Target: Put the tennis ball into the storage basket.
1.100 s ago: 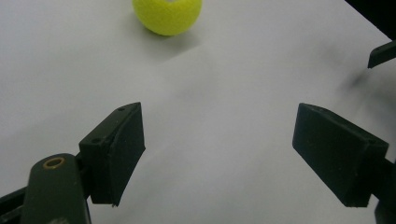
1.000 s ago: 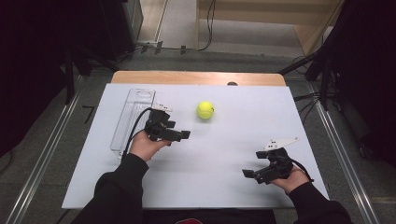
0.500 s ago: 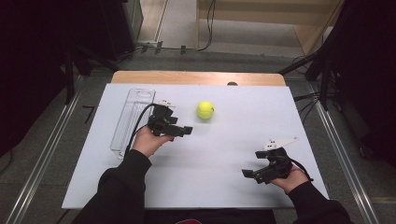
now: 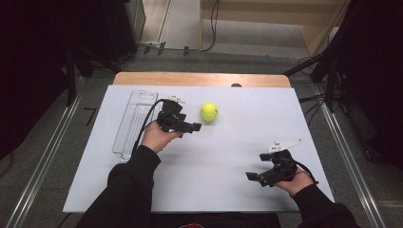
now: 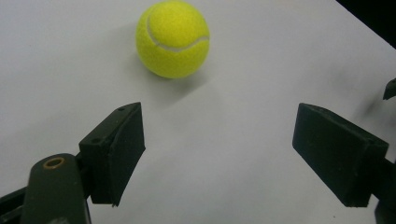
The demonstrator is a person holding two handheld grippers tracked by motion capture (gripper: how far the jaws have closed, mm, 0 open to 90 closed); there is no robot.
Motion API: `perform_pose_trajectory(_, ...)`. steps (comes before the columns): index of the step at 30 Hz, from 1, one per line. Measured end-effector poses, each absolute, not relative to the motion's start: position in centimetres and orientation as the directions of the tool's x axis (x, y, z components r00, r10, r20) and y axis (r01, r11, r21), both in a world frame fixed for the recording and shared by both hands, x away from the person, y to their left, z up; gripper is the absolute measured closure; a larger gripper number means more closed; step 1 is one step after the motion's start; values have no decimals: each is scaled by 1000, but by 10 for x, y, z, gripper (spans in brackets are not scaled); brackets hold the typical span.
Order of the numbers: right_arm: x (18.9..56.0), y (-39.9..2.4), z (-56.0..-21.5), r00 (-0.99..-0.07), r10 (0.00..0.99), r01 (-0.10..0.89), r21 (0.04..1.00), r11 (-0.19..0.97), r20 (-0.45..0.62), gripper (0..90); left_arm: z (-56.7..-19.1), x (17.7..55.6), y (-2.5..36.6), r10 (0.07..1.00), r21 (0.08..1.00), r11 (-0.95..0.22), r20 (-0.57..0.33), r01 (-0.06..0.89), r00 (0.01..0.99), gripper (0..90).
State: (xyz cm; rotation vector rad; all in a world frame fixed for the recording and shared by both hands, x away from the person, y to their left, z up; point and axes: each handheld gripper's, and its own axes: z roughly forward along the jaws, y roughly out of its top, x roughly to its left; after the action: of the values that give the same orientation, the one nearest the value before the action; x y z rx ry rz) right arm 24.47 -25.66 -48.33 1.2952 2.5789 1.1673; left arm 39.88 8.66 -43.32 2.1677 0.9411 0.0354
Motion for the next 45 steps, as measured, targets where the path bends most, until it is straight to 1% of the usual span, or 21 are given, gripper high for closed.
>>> perform_pose_trajectory(13, 245, -256, -483, -657, 697, 675, 634, 376, 287, 0, -426, 416, 69, 632, 664, -433, -259, 610, 731, 177)
perform_pose_trajectory(22, 245, -256, -483, -657, 697, 676, 634, 376, 287, 0, -425, 425, 63, 633, 660, -445, -247, 606, 734, 177)
perform_pose_trajectory(28, 245, -256, -483, -657, 696, 676, 634, 375, 288, 0, -425, 431, 57, 633, 657, -437, -261, 615, 729, 177)
perform_pose_trajectory(32, 245, -256, -483, -656, 697, 677, 634, 374, 289, 0, -423, 436, 53, 635, 654, -448, -248, 610, 732, 177)
perform_pose_trajectory(42, 245, -257, -483, -657, 697, 676, 634, 376, 287, 0, -426, 453, 47, 649, 665, -428, -246, 612, 720, 177)
perform_pose_trajectory(45, 245, -258, -483, -656, 698, 677, 633, 375, 289, 0, -426, 458, 44, 643, 666, -415, -267, 619, 718, 177)
